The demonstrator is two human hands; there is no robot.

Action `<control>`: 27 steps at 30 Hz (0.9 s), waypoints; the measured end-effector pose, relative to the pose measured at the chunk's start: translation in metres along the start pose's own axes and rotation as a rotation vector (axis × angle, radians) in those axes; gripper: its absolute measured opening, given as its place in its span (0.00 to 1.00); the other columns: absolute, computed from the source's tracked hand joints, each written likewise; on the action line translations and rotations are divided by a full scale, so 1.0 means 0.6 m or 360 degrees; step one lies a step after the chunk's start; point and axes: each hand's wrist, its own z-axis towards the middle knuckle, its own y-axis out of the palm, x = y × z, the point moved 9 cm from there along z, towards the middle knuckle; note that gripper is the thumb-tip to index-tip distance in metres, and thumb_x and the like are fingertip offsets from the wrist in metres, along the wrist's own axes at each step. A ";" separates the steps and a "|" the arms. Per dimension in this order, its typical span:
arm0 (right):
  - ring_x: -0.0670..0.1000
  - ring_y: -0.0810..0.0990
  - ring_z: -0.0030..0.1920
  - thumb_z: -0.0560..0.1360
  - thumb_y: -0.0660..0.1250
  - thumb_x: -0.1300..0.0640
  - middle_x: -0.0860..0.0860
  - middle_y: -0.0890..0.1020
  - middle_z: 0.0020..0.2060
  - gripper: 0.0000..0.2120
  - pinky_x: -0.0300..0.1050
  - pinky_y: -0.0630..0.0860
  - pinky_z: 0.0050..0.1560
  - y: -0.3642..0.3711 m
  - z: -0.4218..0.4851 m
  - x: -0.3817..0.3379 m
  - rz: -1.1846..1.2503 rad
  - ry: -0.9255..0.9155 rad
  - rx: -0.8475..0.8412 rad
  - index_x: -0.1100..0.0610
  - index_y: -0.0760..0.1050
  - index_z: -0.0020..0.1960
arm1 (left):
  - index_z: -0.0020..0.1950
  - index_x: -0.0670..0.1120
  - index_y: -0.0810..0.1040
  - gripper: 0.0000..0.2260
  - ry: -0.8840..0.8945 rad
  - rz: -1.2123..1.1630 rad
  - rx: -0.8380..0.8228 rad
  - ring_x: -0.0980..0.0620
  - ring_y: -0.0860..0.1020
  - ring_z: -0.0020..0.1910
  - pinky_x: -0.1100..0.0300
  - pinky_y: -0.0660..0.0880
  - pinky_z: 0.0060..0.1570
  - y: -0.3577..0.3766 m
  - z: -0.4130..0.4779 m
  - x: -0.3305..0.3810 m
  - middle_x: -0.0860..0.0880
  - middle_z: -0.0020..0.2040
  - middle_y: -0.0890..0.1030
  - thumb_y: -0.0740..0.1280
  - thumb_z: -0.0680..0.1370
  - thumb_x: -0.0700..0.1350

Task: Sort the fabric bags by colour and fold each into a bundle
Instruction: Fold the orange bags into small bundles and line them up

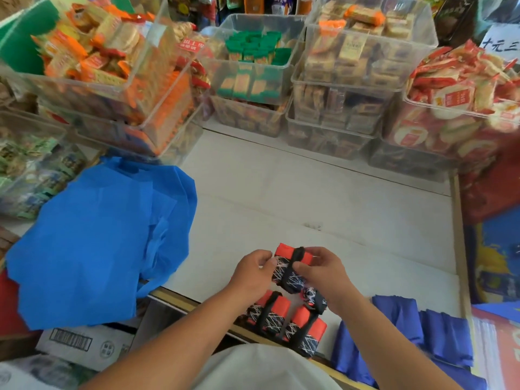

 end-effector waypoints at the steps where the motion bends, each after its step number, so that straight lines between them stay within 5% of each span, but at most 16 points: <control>1: 0.53 0.85 0.43 0.73 0.77 0.64 0.55 0.85 0.48 0.20 0.46 0.81 0.39 0.003 0.013 0.010 -0.0069 0.0016 0.0048 0.57 0.76 0.62 | 0.71 0.49 0.76 0.15 -0.0067 0.0022 0.0062 0.54 0.75 0.64 0.59 0.71 0.66 -0.009 0.003 -0.013 0.53 0.65 0.78 0.64 0.85 0.50; 8: 0.52 0.81 0.41 0.77 0.68 0.58 0.53 0.83 0.50 0.18 0.48 0.78 0.41 0.036 0.061 0.042 -0.0593 -0.0028 0.0167 0.57 0.72 0.67 | 0.72 0.49 0.74 0.16 -0.0210 0.0084 0.0182 0.56 0.74 0.64 0.63 0.67 0.63 -0.071 -0.001 -0.070 0.53 0.66 0.77 0.65 0.84 0.48; 11: 0.52 0.76 0.50 0.80 0.65 0.56 0.56 0.76 0.66 0.20 0.45 0.73 0.47 0.039 0.066 0.038 -0.0928 -0.0120 0.0196 0.57 0.73 0.72 | 0.72 0.49 0.74 0.16 -0.0211 0.0137 0.0210 0.54 0.75 0.64 0.59 0.71 0.66 -0.086 0.002 -0.086 0.53 0.67 0.77 0.65 0.83 0.47; 15: 0.59 0.70 0.70 0.79 0.67 0.48 0.55 0.72 0.70 0.23 0.55 0.73 0.63 0.008 0.038 0.016 -0.1220 -0.0398 0.0412 0.49 0.73 0.74 | 0.72 0.50 0.74 0.19 -0.0088 0.0485 0.0173 0.53 0.73 0.69 0.59 0.70 0.69 -0.087 -0.006 -0.115 0.52 0.71 0.73 0.68 0.82 0.49; 18: 0.61 0.51 0.81 0.81 0.59 0.37 0.54 0.54 0.82 0.28 0.64 0.55 0.77 0.026 0.034 0.025 -0.1715 -0.0387 0.0207 0.35 0.58 0.80 | 0.76 0.52 0.71 0.25 -0.0078 0.0713 0.0069 0.50 0.68 0.74 0.58 0.66 0.73 -0.079 -0.017 -0.160 0.50 0.75 0.67 0.71 0.79 0.51; 21: 0.58 0.37 0.82 0.81 0.54 0.33 0.45 0.38 0.83 0.30 0.73 0.45 0.76 0.070 0.043 0.061 -0.1854 -0.0331 -0.0160 0.30 0.46 0.80 | 0.80 0.53 0.65 0.29 -0.0118 0.0643 0.0025 0.52 0.71 0.72 0.61 0.69 0.70 -0.069 -0.020 -0.191 0.50 0.73 0.68 0.71 0.80 0.47; 27: 0.57 0.51 0.80 0.82 0.55 0.37 0.49 0.57 0.79 0.27 0.70 0.53 0.74 0.062 0.048 0.095 -0.1916 -0.0384 0.0021 0.31 0.52 0.79 | 0.72 0.56 0.72 0.22 -0.0113 0.0552 0.0067 0.56 0.77 0.57 0.65 0.73 0.58 -0.050 -0.004 -0.189 0.54 0.59 0.76 0.72 0.79 0.48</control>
